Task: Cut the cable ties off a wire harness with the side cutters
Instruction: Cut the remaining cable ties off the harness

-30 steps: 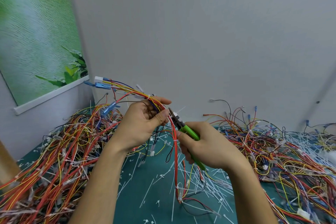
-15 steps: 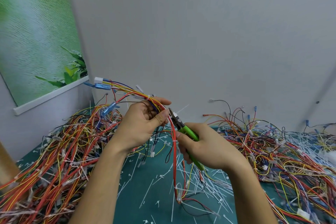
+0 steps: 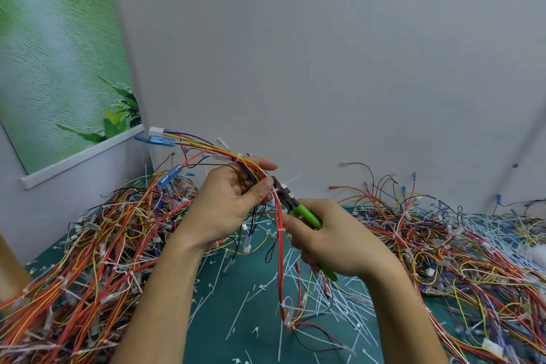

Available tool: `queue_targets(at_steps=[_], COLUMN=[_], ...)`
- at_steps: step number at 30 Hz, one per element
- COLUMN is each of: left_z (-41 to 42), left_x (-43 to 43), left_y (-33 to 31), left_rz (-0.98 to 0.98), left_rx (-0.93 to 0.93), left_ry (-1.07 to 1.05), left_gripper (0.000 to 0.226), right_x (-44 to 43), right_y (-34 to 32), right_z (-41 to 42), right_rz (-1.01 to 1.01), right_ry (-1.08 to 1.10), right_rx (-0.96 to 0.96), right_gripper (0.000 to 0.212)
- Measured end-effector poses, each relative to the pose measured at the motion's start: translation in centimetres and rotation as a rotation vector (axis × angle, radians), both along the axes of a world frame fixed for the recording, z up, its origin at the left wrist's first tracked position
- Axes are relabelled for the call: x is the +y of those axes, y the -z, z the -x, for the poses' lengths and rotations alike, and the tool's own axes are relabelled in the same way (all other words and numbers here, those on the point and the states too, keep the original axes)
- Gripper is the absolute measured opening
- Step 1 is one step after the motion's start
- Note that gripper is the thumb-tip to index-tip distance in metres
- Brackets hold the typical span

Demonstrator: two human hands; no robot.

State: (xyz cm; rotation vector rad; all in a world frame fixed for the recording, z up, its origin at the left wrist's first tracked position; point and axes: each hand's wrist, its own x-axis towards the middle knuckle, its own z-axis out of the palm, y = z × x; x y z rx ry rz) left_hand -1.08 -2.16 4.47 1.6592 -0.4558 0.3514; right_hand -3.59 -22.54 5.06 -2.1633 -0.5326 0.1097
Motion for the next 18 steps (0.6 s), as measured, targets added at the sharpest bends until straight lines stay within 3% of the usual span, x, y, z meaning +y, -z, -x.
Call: queue_targets(at_steps=[7,18], left_z=[-0.15,0.10], left_x=[0.17,0.12], left_y=[0.19,0.00], left_rz=[-0.019,-0.023], left_rx=[0.015,0.006], left_ry=[-0.014,0.002], left_gripper=[0.019,0.019], right_x=[0.22,-0.26], right_y=[-0.19,-0.08], right_z=[0.06,0.08], right_rz=[0.081,0.039], right_ry=[-0.005,-0.014], right_rx=[-0.031,-0.003], right_gripper=[0.035,0.036])
